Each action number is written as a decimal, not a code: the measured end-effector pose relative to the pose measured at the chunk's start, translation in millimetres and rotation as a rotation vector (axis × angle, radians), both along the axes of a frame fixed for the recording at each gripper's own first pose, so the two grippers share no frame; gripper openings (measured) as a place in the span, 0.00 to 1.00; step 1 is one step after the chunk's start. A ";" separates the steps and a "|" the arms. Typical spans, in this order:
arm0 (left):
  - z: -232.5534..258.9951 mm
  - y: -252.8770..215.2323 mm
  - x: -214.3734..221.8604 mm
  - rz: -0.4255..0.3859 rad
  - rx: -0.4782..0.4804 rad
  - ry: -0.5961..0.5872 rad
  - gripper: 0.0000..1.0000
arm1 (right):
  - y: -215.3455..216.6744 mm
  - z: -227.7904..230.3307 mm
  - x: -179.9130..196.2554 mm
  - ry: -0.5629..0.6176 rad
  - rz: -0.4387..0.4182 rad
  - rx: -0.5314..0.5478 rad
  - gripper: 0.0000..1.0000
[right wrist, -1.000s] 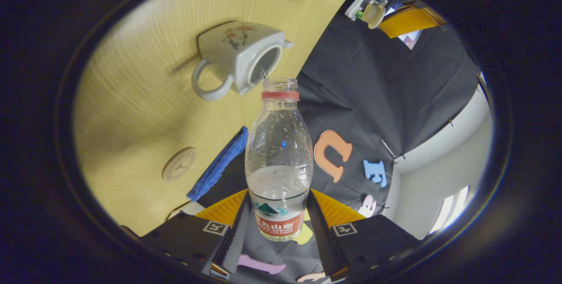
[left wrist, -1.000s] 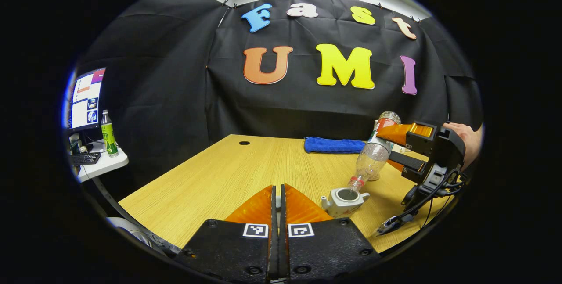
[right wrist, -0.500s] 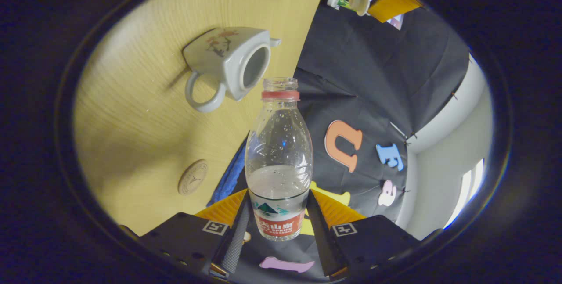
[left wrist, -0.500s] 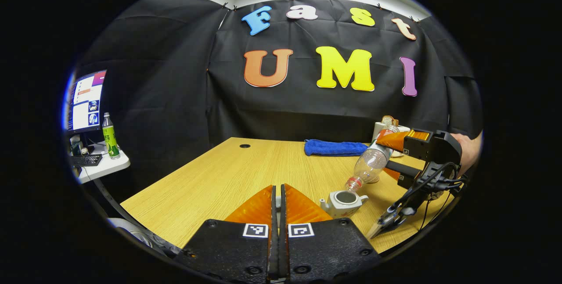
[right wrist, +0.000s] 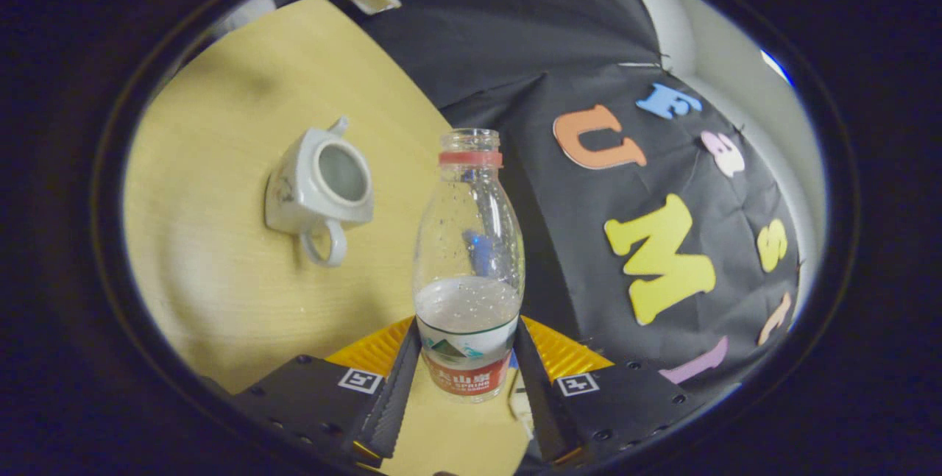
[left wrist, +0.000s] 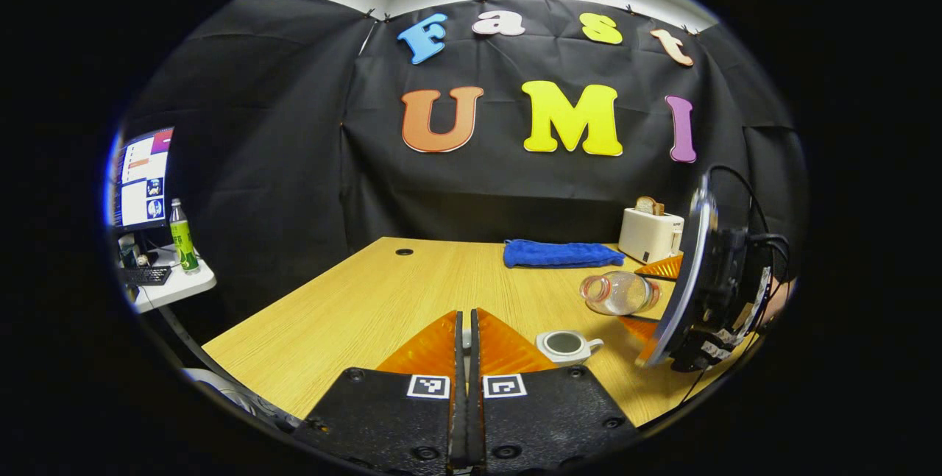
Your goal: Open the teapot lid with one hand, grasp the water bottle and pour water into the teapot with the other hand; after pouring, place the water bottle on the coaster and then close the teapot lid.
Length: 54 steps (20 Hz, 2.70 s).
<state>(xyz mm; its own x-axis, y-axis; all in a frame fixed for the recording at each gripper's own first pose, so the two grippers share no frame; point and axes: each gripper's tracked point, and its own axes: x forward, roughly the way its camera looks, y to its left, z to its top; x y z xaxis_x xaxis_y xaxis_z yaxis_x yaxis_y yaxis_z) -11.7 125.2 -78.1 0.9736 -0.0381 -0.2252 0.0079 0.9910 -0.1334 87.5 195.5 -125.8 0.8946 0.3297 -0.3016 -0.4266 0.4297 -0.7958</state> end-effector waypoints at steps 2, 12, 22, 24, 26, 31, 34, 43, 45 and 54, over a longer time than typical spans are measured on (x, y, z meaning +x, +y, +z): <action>5.2 -8.1 3.8 -0.012 -0.005 -0.004 0.02 | 9.0 4.8 -4.7 0.085 -0.006 0.156 0.71; 18.8 -37.8 16.7 -0.055 -0.010 -0.027 0.02 | -32.1 62.9 45.1 0.209 -0.098 0.732 0.71; 4.7 -28.4 21.2 -0.040 0.004 0.002 0.02 | -28.2 12.1 116.4 0.362 -0.181 0.924 0.72; 2.8 -24.2 21.3 -0.033 0.008 0.006 0.02 | -29.6 -2.5 122.1 0.394 -0.214 0.921 0.71; 1.2 -20.6 21.6 -0.026 0.006 0.011 0.02 | -31.5 -10.0 126.0 0.407 -0.232 0.928 0.72; 0.3 -17.0 21.6 -0.017 0.005 0.015 0.02 | -32.2 -10.6 126.0 0.398 -0.239 0.933 0.75; 2.7 -18.3 20.9 -0.018 0.008 0.011 0.02 | -33.4 -14.7 126.4 0.409 -0.250 0.932 0.76; 3.7 -19.5 20.2 -0.018 0.007 0.006 0.02 | -37.7 -32.2 119.5 0.477 -0.294 0.910 0.95; 5.2 -24.2 20.8 -0.022 -0.002 0.000 0.02 | -44.5 -31.9 107.7 0.488 -0.308 0.916 0.96; -11.3 -82.4 40.6 -0.158 -0.050 -0.006 0.03 | -105.8 11.1 7.6 0.368 -0.296 0.988 0.95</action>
<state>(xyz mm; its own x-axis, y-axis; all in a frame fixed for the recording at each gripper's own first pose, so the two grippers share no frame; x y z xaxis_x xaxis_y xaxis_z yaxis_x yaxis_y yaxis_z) 28.9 42.8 -89.4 0.9558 -0.2022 -0.2137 0.1644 0.9695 -0.1821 95.1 89.7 -114.8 0.8877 0.3601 -0.2870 -0.3425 0.9329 0.1111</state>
